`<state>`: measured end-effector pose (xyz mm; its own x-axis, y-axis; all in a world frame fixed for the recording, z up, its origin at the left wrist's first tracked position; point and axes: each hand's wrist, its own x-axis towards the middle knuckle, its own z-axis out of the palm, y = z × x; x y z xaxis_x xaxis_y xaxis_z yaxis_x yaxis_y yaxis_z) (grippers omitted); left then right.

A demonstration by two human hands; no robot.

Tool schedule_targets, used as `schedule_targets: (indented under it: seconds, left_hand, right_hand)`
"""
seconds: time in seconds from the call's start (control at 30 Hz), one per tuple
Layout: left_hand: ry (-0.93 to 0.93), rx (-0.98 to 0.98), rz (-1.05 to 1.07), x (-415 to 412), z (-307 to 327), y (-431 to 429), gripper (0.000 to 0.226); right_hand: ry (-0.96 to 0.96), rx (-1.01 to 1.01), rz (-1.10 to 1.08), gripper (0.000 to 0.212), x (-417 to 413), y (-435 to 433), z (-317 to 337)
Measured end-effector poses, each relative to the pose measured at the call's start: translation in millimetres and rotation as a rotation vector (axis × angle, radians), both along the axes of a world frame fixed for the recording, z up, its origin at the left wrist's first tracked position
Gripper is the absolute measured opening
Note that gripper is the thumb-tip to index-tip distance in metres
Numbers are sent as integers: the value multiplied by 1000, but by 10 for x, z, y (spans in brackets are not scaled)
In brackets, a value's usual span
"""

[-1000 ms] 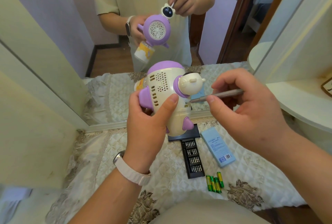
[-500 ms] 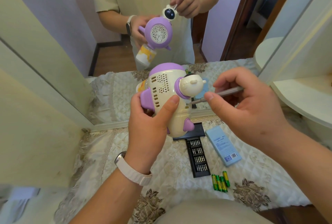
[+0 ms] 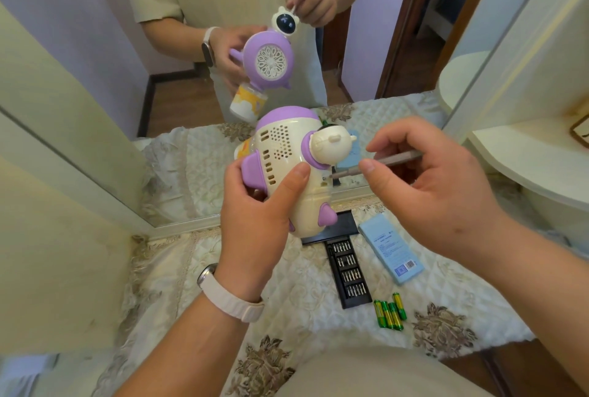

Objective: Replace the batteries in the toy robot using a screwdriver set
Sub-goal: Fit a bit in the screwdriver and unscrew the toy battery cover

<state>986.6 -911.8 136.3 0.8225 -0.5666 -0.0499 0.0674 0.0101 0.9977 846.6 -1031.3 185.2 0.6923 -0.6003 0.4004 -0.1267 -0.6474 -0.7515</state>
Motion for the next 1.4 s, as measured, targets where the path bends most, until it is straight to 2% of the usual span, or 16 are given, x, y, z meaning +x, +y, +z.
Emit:
schedule_targets:
  seconds: [0.1,0.27,0.47,0.63,0.77,0.83,0.93,1.03,1.17,1.3,1.4]
  left_hand:
    - [-1,-2,-5,-11,-4,-5,52]
    - [9,-6,-4,7,-21,3,54]
    - [26,-12,31,60,-84,16,58]
    - [62,0,68,125,-208,74,59]
    - [88,24,108,193,-329,114,58]
    - [97,33,130,222,-386,127,58]
    - [110,47,149,254,-466,128,62]
    - [120,69,147,274,-537,115,60]
    - [132,101,144,325,-666,107,36]
    - [157,124,145,373,-740,130,46]
    - [184,132,152,412,-819,159,50]
  right_hand:
    - [-5,7,-8,17,5,25,6]
    - [20,22,-25,7,10,38,-3]
    - [21,71,-64,11,2,41,-18]
    - [60,349,-150,7,-68,-9,-169]
    - [171,620,-161,12,-94,-102,-603]
    - [220,733,-150,8,-94,-133,-839]
    - [271,865,-133,18,-63,-154,-1147]
    - [377,902,-121,20,-18,-159,-1436]
    - [495,925,-148,16,94,-139,-1801]
    - [606,829,-160,7,254,-94,-2056]
    - [715,718,-118,10,360,-53,-2261]
